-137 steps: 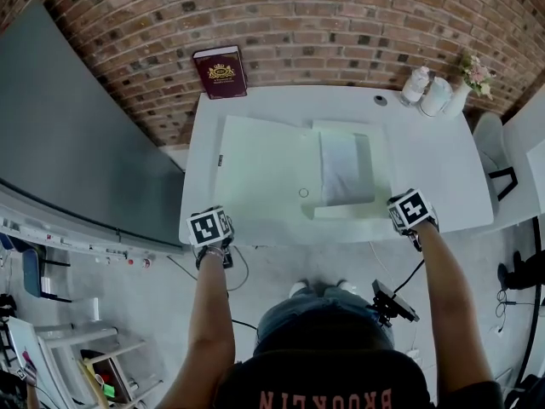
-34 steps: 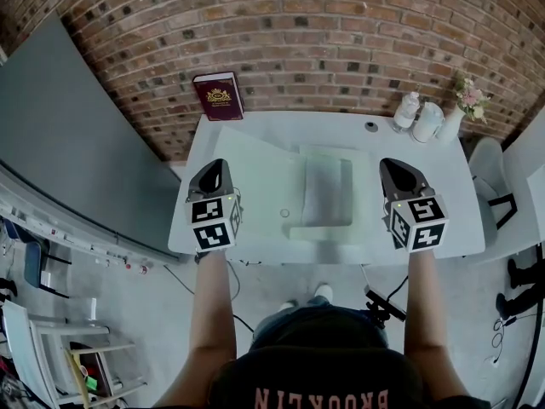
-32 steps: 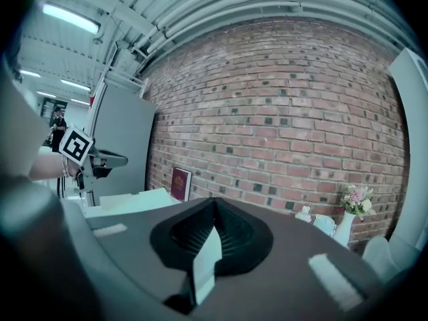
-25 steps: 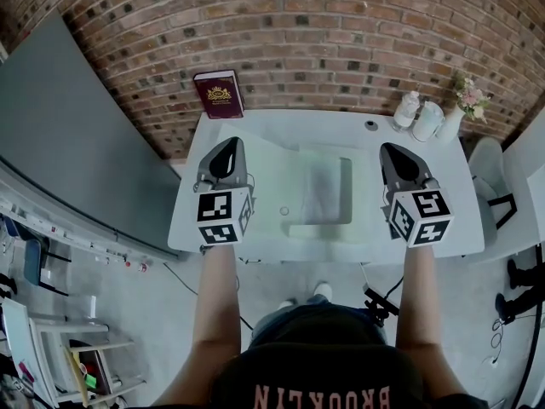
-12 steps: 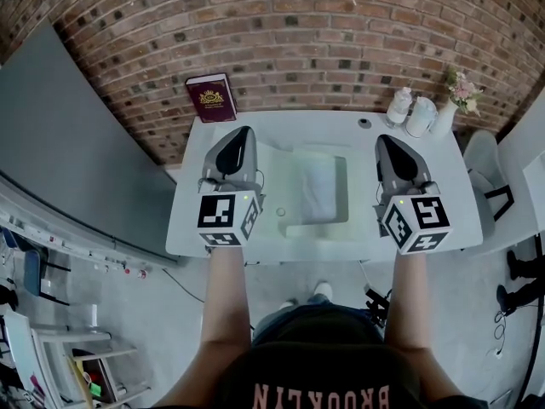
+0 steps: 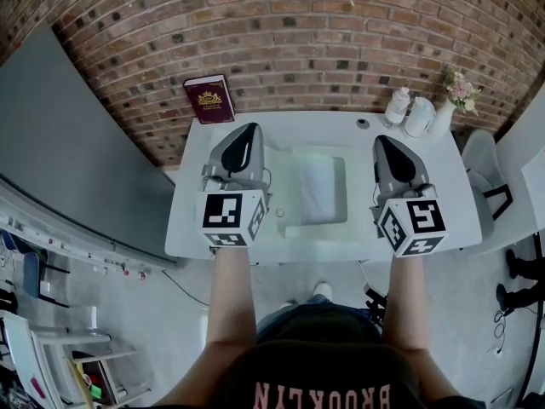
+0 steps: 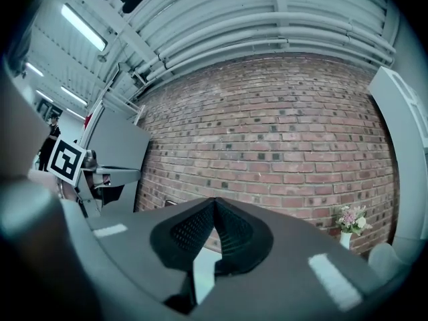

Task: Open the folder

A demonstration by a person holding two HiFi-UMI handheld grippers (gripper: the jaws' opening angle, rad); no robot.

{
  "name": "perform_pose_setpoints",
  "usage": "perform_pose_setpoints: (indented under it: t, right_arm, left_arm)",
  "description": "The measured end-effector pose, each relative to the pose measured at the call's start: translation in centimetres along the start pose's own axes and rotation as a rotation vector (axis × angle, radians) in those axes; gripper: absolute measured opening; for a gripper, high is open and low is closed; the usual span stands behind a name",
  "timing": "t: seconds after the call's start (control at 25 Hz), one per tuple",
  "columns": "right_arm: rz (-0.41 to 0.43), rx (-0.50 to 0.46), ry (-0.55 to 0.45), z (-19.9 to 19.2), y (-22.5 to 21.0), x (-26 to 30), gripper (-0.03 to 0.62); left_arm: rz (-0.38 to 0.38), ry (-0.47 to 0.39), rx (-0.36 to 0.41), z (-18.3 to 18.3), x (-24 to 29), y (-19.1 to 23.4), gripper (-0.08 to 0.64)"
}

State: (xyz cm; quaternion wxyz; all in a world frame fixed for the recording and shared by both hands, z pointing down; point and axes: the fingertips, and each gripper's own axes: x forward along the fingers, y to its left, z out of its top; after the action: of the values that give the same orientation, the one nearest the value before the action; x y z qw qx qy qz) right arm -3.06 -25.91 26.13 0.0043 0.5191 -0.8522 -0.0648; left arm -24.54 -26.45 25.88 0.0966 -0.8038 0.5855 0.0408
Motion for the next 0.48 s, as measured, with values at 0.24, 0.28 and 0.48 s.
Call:
perform_pose_setpoints:
  t: [0.24, 0.28, 0.48]
  right_arm:
    - [-0.010, 0.003, -0.019, 0.22, -0.03, -0.01, -0.002]
    - [-0.011, 0.005, -0.021, 0.26, -0.02, -0.04, -0.002]
    - [-0.010, 0.011, -0.007, 0.02, -0.05, -0.01, -0.002]
  left_arm:
    - [0.002, 0.000, -0.003, -0.07, -0.11, 0.05, 0.000]
    - [0.000, 0.001, -0.002, -0.12, -0.11, -0.02, 0.000]
    - [-0.007, 0.005, 0.002, -0.13, 0.17, -0.27, 0.000]
